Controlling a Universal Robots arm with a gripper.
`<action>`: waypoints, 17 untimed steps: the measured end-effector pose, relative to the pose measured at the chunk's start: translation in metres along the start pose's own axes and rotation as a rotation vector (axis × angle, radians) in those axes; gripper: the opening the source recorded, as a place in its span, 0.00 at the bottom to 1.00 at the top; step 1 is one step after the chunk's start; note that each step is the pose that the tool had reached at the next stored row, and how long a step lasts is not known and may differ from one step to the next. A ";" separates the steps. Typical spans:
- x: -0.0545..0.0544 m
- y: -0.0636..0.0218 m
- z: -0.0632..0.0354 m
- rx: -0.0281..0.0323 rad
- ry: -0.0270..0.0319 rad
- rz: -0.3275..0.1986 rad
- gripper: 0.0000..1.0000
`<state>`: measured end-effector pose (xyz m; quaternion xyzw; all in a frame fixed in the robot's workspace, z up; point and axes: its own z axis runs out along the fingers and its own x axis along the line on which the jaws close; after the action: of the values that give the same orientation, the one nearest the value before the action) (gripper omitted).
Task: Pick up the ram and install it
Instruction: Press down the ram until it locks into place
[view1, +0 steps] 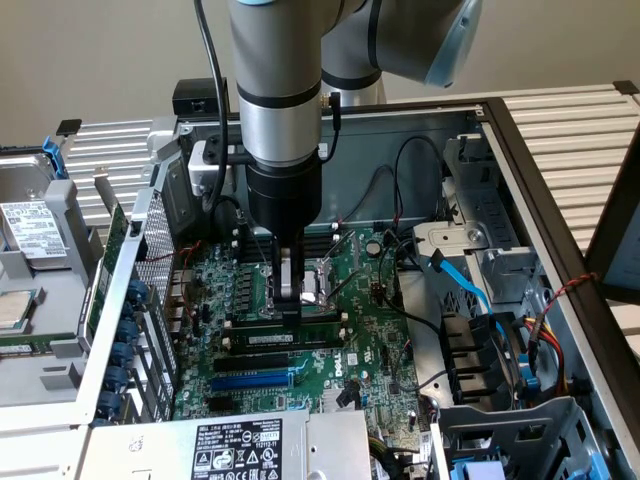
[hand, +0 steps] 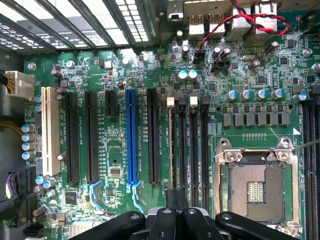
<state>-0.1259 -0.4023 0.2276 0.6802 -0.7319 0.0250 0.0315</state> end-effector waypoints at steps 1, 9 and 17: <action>0.000 0.0000 0.0000 0.0002 0.0006 0.000 0.11; 0.000 0.0000 0.0000 0.0014 0.0049 0.000 0.11; 0.000 0.0000 0.0001 0.0038 0.0080 0.000 0.11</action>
<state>-0.1258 -0.4022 0.2275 0.6800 -0.7319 0.0291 0.0332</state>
